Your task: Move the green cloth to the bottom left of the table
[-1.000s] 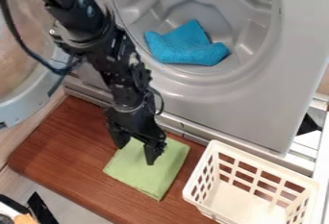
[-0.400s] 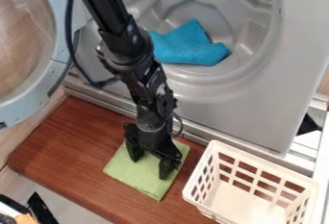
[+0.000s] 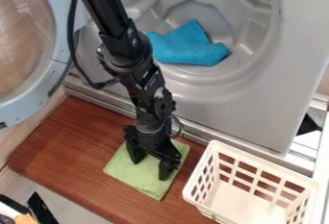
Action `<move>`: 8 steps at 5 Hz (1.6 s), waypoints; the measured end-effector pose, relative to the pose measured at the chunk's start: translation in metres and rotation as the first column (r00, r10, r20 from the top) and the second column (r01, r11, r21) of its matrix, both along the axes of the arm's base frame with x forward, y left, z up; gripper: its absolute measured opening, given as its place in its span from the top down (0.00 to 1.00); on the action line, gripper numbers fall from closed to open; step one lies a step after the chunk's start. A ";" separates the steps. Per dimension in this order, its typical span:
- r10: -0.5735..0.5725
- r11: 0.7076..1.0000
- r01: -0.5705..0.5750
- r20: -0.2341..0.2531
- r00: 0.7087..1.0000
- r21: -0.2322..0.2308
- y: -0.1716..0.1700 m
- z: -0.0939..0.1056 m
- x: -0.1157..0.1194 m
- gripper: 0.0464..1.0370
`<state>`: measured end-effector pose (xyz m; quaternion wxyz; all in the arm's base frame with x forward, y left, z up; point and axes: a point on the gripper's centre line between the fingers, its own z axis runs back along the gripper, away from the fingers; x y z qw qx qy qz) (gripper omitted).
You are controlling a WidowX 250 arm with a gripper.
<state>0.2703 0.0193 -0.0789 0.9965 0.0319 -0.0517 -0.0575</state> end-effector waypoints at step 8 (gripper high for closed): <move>0.289 0.957 -0.289 -0.003 0.957 0.030 0.121 0.002 -0.006 0.04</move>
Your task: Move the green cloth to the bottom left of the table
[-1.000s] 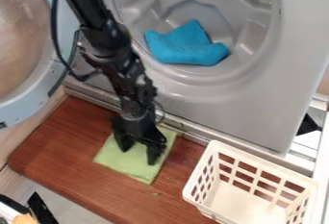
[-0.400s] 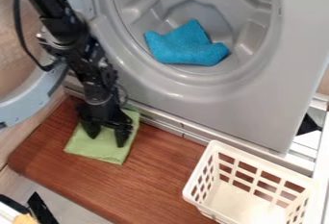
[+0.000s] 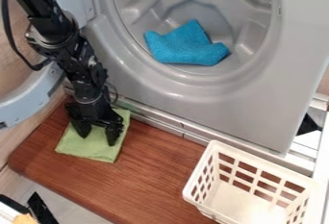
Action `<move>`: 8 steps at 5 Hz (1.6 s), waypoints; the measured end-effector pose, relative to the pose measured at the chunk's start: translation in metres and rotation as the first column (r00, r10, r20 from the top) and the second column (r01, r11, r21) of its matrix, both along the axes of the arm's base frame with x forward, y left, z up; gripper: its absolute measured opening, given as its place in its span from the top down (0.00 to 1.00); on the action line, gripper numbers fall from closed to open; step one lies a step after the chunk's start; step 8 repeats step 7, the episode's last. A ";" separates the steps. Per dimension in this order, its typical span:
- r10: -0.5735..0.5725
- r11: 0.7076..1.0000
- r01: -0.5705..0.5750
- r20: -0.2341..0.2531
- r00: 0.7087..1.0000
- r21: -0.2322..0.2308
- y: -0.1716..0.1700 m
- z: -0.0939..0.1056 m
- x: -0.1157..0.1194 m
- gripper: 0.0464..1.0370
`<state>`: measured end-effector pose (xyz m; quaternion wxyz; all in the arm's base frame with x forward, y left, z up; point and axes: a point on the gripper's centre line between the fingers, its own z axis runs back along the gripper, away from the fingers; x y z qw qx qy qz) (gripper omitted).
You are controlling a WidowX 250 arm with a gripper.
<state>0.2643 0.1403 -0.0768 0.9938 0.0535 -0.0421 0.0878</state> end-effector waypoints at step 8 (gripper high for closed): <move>-0.022 0.999 0.026 0.167 0.986 -0.022 -0.032 0.086 -0.014 0.04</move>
